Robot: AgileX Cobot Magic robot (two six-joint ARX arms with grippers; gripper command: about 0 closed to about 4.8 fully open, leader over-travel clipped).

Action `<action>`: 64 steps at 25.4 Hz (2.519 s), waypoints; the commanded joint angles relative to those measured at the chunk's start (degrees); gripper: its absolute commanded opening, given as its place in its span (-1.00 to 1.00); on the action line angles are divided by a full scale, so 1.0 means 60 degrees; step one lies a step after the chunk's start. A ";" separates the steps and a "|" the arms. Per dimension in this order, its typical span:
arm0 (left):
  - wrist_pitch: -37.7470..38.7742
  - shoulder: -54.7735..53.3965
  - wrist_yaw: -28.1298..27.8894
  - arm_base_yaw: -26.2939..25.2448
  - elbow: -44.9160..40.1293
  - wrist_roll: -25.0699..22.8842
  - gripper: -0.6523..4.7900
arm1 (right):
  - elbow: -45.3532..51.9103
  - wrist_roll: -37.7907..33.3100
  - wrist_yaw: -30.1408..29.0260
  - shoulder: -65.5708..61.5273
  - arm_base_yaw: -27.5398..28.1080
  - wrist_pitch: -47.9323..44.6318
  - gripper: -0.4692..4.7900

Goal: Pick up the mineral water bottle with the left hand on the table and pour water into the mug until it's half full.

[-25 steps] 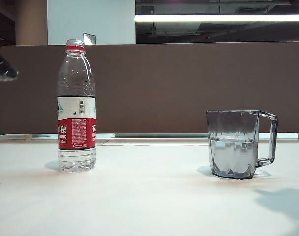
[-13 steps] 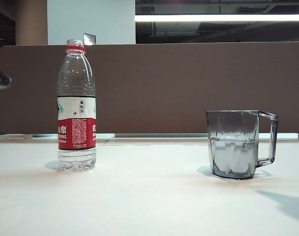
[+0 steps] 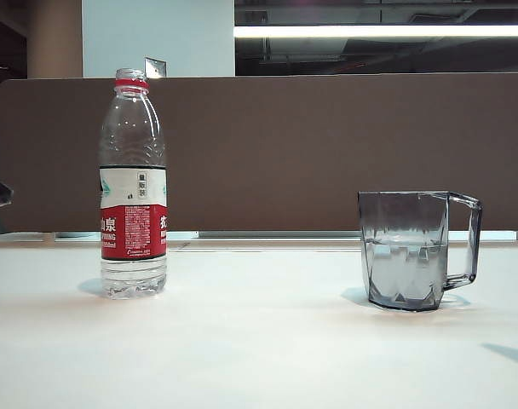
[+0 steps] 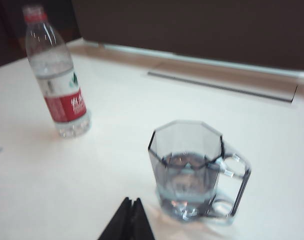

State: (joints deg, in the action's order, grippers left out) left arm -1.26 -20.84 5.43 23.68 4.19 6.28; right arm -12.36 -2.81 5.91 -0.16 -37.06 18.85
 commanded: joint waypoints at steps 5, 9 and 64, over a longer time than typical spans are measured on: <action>-0.0193 0.0066 0.0025 0.0033 -0.0080 -0.0047 -0.78 | 0.0444 -0.0033 -0.0007 0.0022 -0.0007 -0.0543 -0.83; -0.0284 0.0066 0.0025 0.0033 -0.0073 -0.0007 -0.78 | 0.0903 -0.0036 -0.0007 0.0022 -0.0004 -0.0729 -0.83; -0.0211 0.3428 0.0025 -0.3898 -0.0612 0.0025 -0.78 | 0.1796 -0.0284 -0.0510 0.0022 0.0011 -0.1118 -0.81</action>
State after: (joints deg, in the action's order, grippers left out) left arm -1.87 -0.25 5.43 0.36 0.21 6.28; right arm -1.50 -4.67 2.92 -0.10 -36.97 13.15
